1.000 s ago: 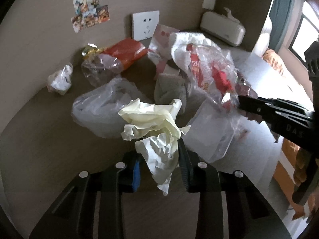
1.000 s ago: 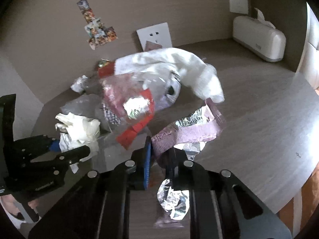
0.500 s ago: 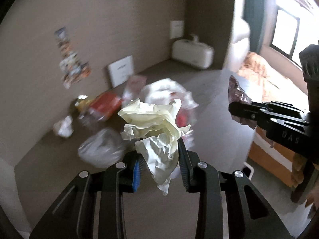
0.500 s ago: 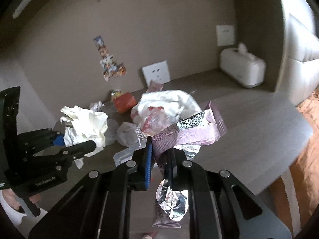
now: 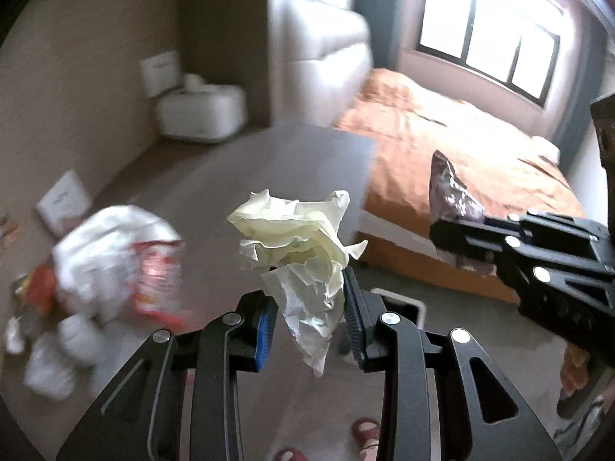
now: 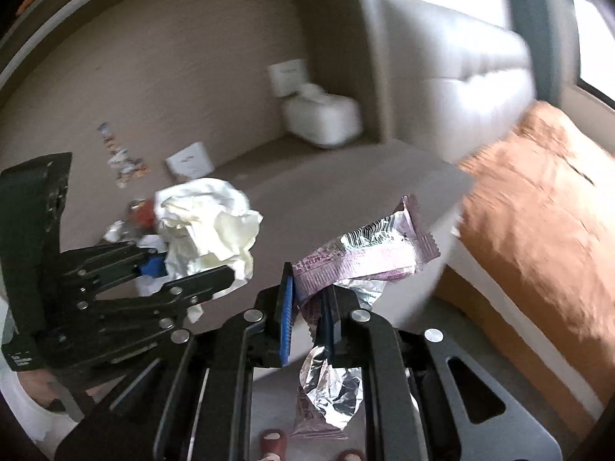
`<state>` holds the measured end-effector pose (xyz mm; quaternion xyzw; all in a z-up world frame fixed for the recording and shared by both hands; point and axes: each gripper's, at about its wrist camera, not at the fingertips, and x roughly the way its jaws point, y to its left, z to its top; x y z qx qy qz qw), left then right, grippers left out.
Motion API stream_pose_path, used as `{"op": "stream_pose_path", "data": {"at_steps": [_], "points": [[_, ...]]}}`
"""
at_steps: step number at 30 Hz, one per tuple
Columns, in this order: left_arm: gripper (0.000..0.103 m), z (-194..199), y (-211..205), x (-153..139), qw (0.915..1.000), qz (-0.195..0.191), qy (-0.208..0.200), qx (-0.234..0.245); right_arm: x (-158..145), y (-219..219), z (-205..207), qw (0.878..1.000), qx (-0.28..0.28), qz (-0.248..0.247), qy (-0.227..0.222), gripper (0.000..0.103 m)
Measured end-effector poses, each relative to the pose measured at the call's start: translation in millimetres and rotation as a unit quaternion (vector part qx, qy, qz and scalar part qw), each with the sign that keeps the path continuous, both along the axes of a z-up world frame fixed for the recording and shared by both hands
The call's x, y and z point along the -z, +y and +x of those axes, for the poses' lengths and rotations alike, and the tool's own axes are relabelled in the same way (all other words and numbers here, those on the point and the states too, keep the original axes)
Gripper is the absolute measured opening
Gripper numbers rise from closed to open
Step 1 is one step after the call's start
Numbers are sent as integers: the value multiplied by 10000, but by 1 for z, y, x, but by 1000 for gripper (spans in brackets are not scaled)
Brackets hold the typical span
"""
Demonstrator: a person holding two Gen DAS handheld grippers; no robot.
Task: Collect trash
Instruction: 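Carry both held items over to the white trash bin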
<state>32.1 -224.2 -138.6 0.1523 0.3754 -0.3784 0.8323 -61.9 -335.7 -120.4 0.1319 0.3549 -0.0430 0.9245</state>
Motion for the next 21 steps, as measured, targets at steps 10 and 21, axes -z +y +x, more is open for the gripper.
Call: {"op": "stream_pose_path", "data": {"at_steps": [10,21], "points": [[32,-28,-122,76,9941,283,360,979,76,-84,-34,9941,948,307,437,14],[32,-34,-227,297,9747,1102,1032,1648,285,-163,-29,9810,1365,845,1094,14]]}}
